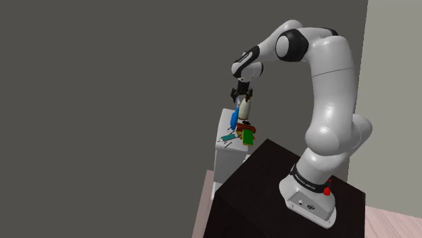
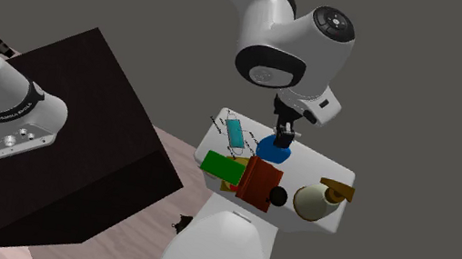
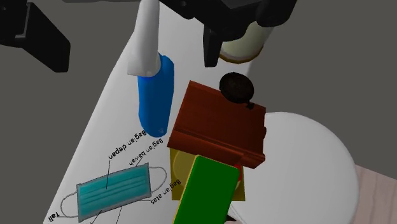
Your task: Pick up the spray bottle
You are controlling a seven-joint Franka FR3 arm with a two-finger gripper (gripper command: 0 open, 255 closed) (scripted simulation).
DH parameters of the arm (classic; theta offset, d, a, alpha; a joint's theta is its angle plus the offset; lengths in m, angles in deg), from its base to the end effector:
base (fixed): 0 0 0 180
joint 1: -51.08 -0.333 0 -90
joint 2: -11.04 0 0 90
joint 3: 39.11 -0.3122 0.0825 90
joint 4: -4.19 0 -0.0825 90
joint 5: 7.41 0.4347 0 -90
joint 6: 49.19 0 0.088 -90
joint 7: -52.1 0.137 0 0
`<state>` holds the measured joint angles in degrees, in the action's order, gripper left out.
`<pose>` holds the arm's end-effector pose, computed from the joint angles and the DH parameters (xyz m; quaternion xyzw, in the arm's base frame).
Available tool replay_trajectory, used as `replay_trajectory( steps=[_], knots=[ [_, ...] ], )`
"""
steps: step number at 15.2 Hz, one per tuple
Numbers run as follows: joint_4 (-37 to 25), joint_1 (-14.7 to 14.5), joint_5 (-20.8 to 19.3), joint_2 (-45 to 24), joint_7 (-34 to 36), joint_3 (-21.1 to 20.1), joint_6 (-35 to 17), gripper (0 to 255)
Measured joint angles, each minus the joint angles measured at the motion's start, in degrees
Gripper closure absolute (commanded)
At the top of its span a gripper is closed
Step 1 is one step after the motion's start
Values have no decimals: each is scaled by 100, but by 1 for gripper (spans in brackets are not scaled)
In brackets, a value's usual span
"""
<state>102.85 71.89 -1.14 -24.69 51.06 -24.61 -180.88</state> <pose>0.5800 -0.3958 0.1641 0.9505 -0.3088 -0.0222 0.0278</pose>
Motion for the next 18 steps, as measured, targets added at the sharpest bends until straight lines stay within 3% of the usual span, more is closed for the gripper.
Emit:
replay_trajectory(
  steps=[5,6,18],
  knots=[
    [-41,46,60,-267,-24,-46,-222,0],
    [-46,47,64,-290,-22,-50,-239,255],
    [-58,41,57,-261,-15,-45,-200,255]
  ],
)
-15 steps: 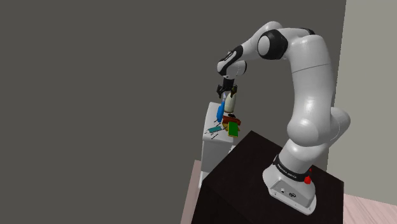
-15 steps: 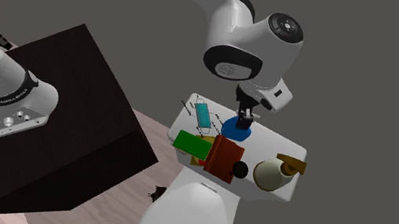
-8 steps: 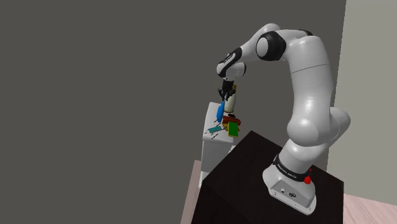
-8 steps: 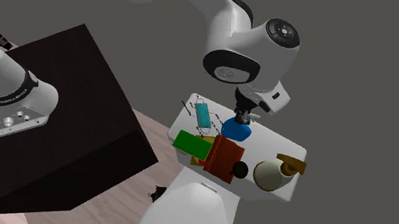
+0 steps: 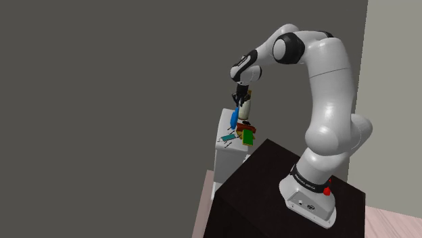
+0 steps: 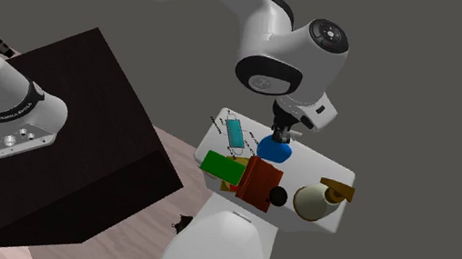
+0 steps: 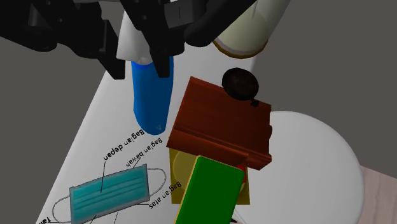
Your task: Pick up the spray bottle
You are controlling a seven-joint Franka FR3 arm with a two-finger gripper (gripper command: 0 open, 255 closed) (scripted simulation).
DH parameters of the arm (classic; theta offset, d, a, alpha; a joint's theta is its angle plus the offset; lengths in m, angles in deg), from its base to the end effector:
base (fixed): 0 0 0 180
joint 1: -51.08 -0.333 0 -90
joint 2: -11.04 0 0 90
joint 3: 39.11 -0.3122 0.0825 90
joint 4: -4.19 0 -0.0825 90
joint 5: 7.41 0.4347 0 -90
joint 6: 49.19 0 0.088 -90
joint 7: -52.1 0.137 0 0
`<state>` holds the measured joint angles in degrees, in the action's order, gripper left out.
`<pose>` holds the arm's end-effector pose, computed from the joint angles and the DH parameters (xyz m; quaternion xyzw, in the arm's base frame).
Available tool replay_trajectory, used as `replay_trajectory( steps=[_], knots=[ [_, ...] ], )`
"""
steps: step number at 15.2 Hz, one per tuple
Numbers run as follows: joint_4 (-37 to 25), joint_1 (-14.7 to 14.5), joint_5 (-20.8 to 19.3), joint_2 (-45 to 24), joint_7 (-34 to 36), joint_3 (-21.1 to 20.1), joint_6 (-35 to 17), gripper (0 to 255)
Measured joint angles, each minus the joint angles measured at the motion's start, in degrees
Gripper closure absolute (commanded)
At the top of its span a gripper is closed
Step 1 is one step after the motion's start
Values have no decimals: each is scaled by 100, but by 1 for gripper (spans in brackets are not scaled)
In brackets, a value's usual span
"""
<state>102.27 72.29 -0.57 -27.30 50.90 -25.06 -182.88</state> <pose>0.5803 -0.3964 0.1397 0.9503 -0.3092 -0.0222 0.0278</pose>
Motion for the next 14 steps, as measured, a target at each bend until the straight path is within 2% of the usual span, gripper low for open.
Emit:
replay_trajectory(
  steps=[14],
  knots=[
    [-64,-89,-157,656,55,121,707,255]
  ],
)
